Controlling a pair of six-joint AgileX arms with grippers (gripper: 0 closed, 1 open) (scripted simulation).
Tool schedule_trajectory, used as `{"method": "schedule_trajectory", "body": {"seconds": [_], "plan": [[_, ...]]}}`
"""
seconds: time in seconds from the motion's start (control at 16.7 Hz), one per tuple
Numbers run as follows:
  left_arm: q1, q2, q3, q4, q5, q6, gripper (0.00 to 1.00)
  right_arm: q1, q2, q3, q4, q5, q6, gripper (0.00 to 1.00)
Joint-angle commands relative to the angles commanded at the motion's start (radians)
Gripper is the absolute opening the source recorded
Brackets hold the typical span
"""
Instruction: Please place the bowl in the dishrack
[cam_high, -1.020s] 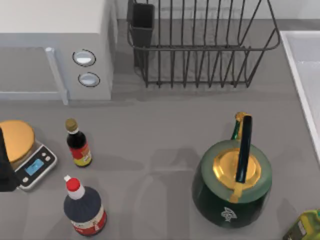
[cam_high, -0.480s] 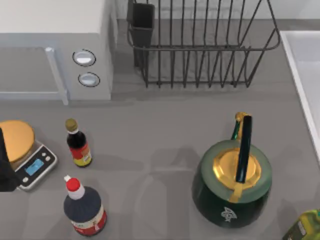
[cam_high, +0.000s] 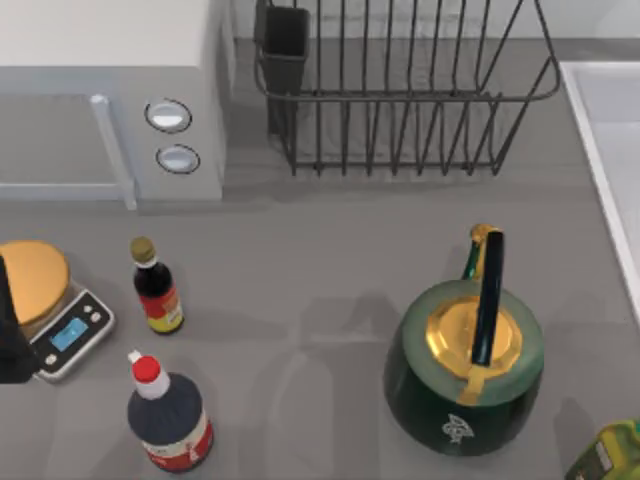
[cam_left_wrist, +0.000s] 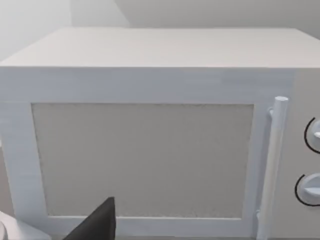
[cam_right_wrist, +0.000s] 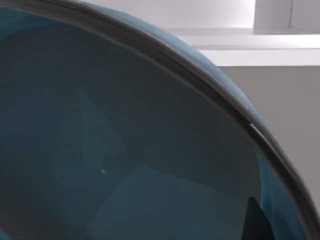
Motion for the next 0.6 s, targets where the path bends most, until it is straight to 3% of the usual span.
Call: {"method": "schedule_trajectory", "body": {"seconds": [0.18,0.6], "plan": [[0.0,0.0,0.0,0.0,0.0,0.0,1.0,0.003,-0.026,0.087,-0.087,0.0,0.001,0.0],[0.0,0.0,0.0,0.0,0.0,0.0,1.0,0.015,-0.027,0.093,-0.082,0.009,0.011,0.0]]}}
